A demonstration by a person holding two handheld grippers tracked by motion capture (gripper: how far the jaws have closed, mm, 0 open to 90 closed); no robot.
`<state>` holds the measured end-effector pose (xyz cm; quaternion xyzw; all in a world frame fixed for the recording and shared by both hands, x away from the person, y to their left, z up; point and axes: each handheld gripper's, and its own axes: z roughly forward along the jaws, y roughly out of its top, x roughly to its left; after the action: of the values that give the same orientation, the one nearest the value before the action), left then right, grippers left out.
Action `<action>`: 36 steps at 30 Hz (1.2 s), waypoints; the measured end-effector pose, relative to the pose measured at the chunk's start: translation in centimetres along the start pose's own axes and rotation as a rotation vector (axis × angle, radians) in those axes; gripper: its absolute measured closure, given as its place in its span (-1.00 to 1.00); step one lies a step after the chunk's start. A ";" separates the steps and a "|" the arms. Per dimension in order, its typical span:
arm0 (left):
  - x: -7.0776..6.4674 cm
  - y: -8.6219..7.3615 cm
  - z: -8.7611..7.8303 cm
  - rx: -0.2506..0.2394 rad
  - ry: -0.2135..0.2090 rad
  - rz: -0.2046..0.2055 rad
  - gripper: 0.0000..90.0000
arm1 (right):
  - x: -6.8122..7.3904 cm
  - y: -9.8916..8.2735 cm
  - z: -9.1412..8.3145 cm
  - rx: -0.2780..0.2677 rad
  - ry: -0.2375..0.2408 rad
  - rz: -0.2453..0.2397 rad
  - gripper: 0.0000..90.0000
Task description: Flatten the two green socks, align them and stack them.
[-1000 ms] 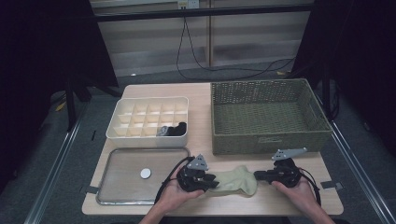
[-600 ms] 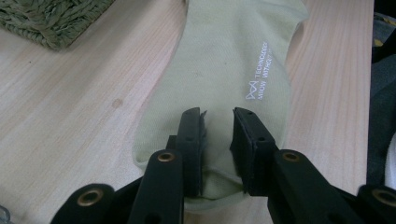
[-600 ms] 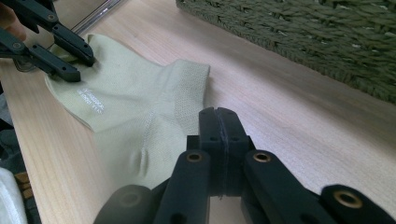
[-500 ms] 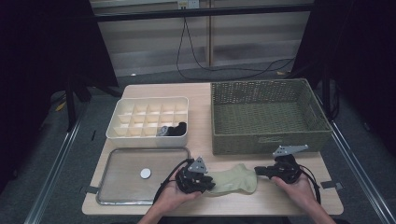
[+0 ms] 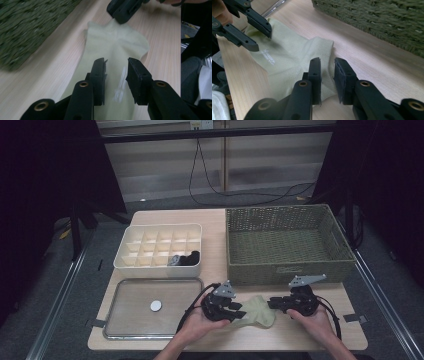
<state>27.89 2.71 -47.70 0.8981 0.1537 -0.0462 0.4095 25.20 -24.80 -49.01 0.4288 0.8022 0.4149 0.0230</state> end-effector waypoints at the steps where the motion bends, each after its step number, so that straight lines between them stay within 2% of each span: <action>1: 0.1 0.2 0.4 0.011 -0.002 0.001 0.53 | 0.0 0.0 0.0 0.004 -0.001 -0.002 0.71; 3: 0.1 0.6 1.5 0.021 -0.016 -0.004 0.56 | 0.0 0.0 0.2 0.010 -0.005 0.003 0.67; 6: -0.4 1.0 2.0 0.067 -0.025 0.037 0.55 | 0.1 0.0 0.6 0.023 -0.004 0.003 0.68; 9: -0.8 1.1 2.7 0.041 -0.033 0.024 0.54 | 0.2 -0.1 1.0 0.040 -0.007 -0.010 0.68; 10: -0.6 1.1 2.8 0.066 -0.032 0.038 0.54 | 0.3 -0.1 1.1 0.043 -0.015 -0.009 0.68; 11: -0.6 1.0 3.0 0.041 -0.036 0.021 0.54 | 0.4 -0.1 1.1 0.045 -0.021 -0.020 0.68; 12: -0.6 1.0 3.1 0.068 -0.033 0.027 0.55 | 0.5 -0.1 1.2 0.049 -0.030 -0.026 0.68; 13: -0.5 0.8 3.3 0.067 -0.030 0.035 0.57 | 0.7 0.0 1.3 0.050 -0.033 -0.038 0.68; 14: -0.4 0.7 3.3 0.088 -0.027 0.042 0.57 | 0.7 0.0 1.4 0.050 -0.031 -0.039 0.68; 15: -0.5 0.4 3.5 0.054 -0.026 0.022 0.58 | 0.8 0.0 1.4 0.051 -0.032 -0.043 0.68; 16: -0.5 0.4 3.5 0.052 -0.027 0.019 0.61 | 0.8 0.0 1.4 0.051 -0.030 -0.045 0.68; 17: -0.3 0.4 3.3 0.072 -0.028 0.024 0.63 | 0.7 -0.1 1.4 0.049 -0.028 -0.041 0.67; 18: -0.3 0.3 3.4 0.055 -0.034 0.019 0.64 | 0.7 -0.1 1.4 0.048 -0.025 -0.037 0.65; 19: -0.2 0.2 3.3 0.061 -0.037 0.025 0.64 | 0.6 -0.1 1.3 0.048 -0.025 -0.040 0.59; 21: -0.1 0.2 3.4 0.050 -0.044 0.020 0.64 | 0.7 -0.1 1.1 0.044 -0.046 -0.034 0.48; 23: -0.1 0.2 3.3 0.064 -0.037 0.023 0.64 | 0.5 -0.3 1.1 0.061 -0.063 -0.036 0.46; 24: -0.2 0.1 3.4 0.046 -0.037 0.019 0.64 | 0.5 -0.3 1.1 0.060 -0.058 -0.034 0.46; 27: -0.3 0.1 3.4 0.045 -0.032 0.025 0.61 | 0.5 -0.4 1.1 0.060 -0.055 -0.037 0.54; 30: -0.3 0.1 3.4 0.038 -0.036 0.015 0.61 | 0.7 -0.4 1.3 0.063 -0.035 -0.064 0.67; 31: -0.3 0.0 3.4 0.037 -0.035 0.015 0.61 | 0.9 -0.3 1.4 0.074 -0.035 -0.090 0.71; 32: -0.3 0.1 3.3 0.051 -0.030 0.026 0.61 | 1.0 -0.3 1.4 0.080 -0.040 -0.098 0.75; 36: -0.3 0.1 3.3 0.041 -0.033 0.007 0.60 | 1.1 -0.2 1.5 0.085 -0.039 -0.091 0.82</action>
<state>27.79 0.13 -49.78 0.9060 0.1427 -0.0628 0.3936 24.97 -23.06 -49.79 0.4003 0.8372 0.3707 0.0392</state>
